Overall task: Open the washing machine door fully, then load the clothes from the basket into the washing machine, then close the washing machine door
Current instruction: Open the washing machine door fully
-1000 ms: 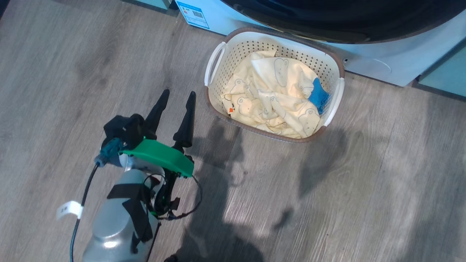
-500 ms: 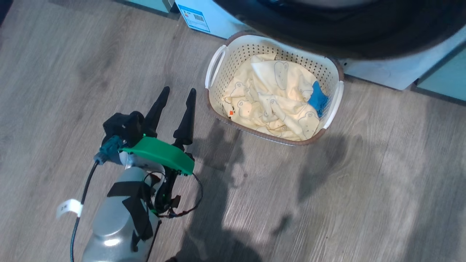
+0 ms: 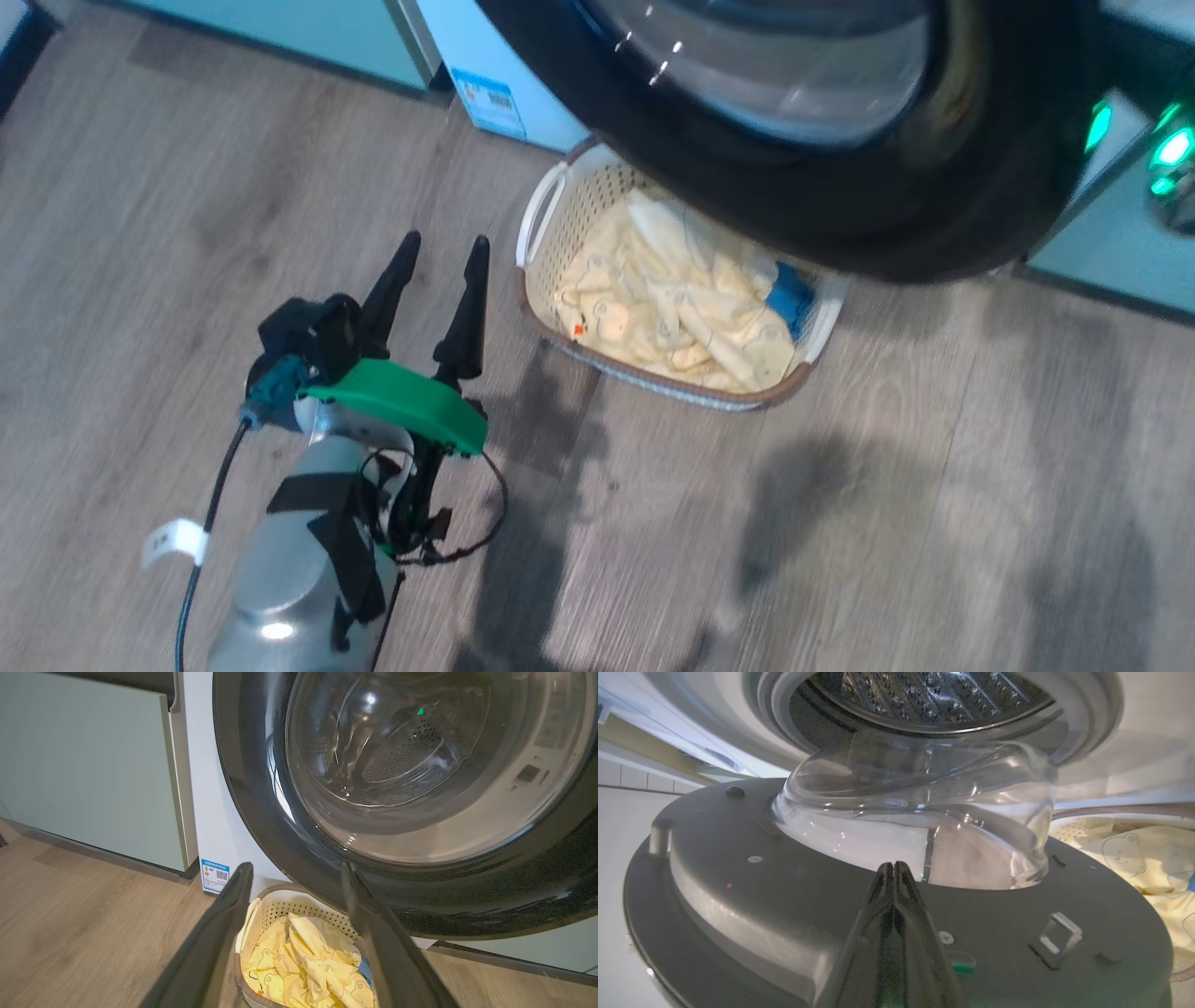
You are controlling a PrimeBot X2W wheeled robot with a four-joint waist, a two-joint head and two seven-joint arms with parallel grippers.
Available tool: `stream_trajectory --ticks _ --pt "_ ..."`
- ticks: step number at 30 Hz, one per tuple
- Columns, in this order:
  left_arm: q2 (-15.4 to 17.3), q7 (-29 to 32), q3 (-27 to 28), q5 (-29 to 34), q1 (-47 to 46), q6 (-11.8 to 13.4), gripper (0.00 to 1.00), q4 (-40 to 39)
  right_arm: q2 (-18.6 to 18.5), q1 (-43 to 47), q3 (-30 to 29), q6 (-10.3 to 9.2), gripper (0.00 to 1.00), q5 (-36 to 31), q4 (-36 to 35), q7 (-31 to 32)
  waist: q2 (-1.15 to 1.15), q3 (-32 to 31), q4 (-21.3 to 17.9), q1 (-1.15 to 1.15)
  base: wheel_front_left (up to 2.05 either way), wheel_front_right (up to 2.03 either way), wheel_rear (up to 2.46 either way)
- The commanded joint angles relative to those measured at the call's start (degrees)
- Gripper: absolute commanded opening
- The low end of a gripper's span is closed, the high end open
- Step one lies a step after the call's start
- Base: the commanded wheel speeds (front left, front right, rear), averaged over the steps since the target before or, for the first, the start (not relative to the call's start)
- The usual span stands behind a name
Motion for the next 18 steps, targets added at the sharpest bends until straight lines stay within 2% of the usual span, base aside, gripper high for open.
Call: stream_trajectory --ticks 1,12,18 --pt "1.3 -0.3 2.2 0.9 1.0 0.1 1.00 -1.1 1.9 1.6 0.6 0.02 0.00 1.1 -3.2 1.5 0.00 -2.2 -0.3 0.00 0.00 0.00 0.00" --pt "1.3 -0.3 2.6 2.9 3.6 -0.1 1.00 0.8 7.4 11.9 2.6 0.02 0.00 2.8 -8.3 5.1 0.00 -8.5 -1.0 0.00 0.00 0.00 0.00" --pt "2.1 -0.3 0.5 4.3 4.8 -0.1 1.00 2.7 11.0 17.3 3.2 0.02 0.00 3.1 -9.0 5.3 0.00 -12.6 -0.2 0.00 0.00 0.00 0.00"
